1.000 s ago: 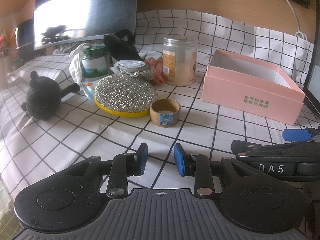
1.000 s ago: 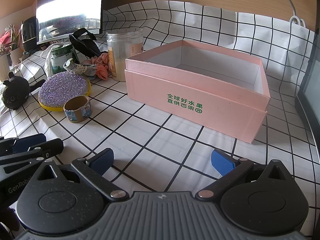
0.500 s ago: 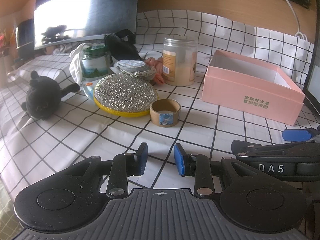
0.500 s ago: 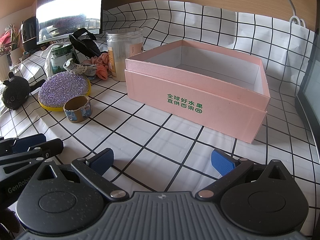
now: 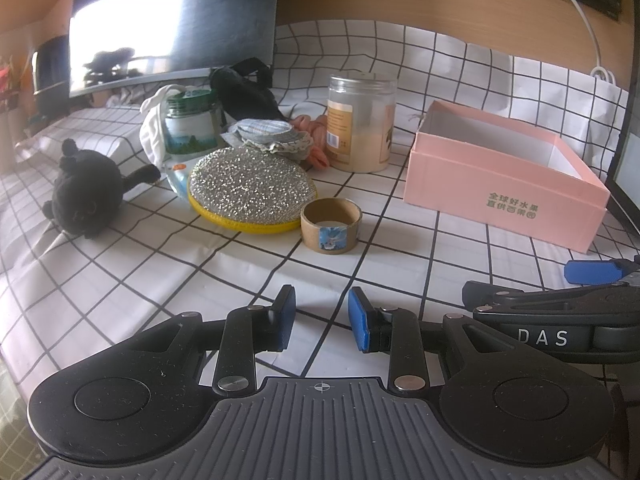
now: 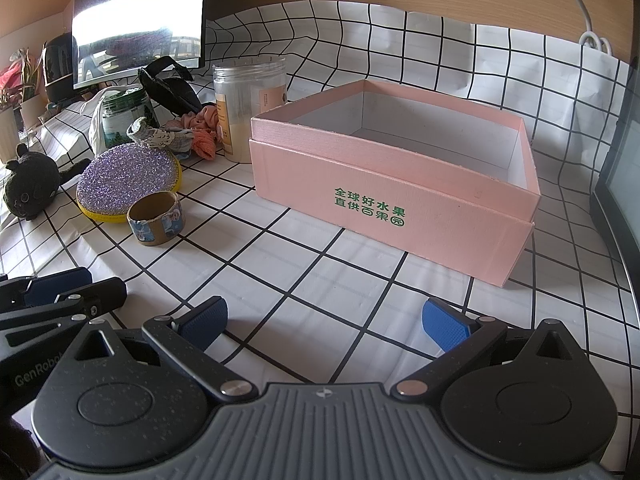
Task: Organize soft objects
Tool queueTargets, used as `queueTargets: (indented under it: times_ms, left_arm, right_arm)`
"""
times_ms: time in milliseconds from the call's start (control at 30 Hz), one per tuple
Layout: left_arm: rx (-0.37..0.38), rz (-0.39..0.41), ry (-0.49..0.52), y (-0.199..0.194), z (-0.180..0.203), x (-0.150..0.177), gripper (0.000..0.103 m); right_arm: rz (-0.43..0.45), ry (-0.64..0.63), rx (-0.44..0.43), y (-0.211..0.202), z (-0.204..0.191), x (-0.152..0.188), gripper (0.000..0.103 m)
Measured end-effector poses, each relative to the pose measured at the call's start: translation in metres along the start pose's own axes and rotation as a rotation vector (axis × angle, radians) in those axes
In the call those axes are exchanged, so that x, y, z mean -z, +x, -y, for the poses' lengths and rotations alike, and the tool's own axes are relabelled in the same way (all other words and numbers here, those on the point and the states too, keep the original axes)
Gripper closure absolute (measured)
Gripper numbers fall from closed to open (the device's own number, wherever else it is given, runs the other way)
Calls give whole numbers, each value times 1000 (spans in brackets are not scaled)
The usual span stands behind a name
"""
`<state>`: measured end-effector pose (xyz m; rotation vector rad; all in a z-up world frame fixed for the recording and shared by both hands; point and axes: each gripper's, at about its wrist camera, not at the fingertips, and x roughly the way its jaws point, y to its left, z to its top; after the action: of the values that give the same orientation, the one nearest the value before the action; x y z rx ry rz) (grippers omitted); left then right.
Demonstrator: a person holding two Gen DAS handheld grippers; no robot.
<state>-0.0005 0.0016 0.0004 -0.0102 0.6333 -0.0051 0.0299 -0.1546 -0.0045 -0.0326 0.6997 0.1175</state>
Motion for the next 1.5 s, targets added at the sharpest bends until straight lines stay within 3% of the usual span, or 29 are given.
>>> queueTargets:
  times_ms: [533, 700, 767, 900, 1000, 1100, 1133, 1200, 1300, 1400, 1467, 1500]
  left_arm:
    - [8, 1, 1, -2, -4, 1, 73]
    - [97, -50, 48, -3, -21, -5, 75]
    - [88, -98, 25, -2, -36, -15, 76]
    - [65, -39, -56, -16, -88, -46, 76]
    - [11, 18, -146, -26, -147, -77, 76]
    - [-36, 2, -291, -12, -224, -99, 77]
    - [1, -18, -355, -3, -249, -101, 77]
    - [68, -56, -408, 13, -276, -103, 77]
    - [116, -104, -341, 32, -281, -104, 77]
    - [212, -126, -355, 49, -286, -108, 75]
    - [252, -141, -309, 58, -284, -116, 66]
    - [256, -150, -260, 61, -281, -120, 53]
  right_arm:
    - [-13, -4, -6, 0, 0, 0, 0]
    - [-106, -6, -12, 3, 2, -12, 0]
    - [-125, 2, -2, 3, 2, -12, 0]
    - [-160, 33, 34, 5, -2, -14, 0]
    - [-184, 63, 63, 7, -7, -16, 0]
    - [-236, 88, 67, 8, -16, -23, 7]
    - [-236, 95, 62, 6, -22, -28, 14]
    - [-186, 62, 16, -2, -48, -45, 14]
    - [-95, -99, -33, -8, -107, -77, 14]
    - [-56, -173, -50, -1, -153, -101, 14]
    - [-50, -157, -58, 4, -169, -109, 14]
    - [-54, -142, -52, 7, -173, -110, 14]
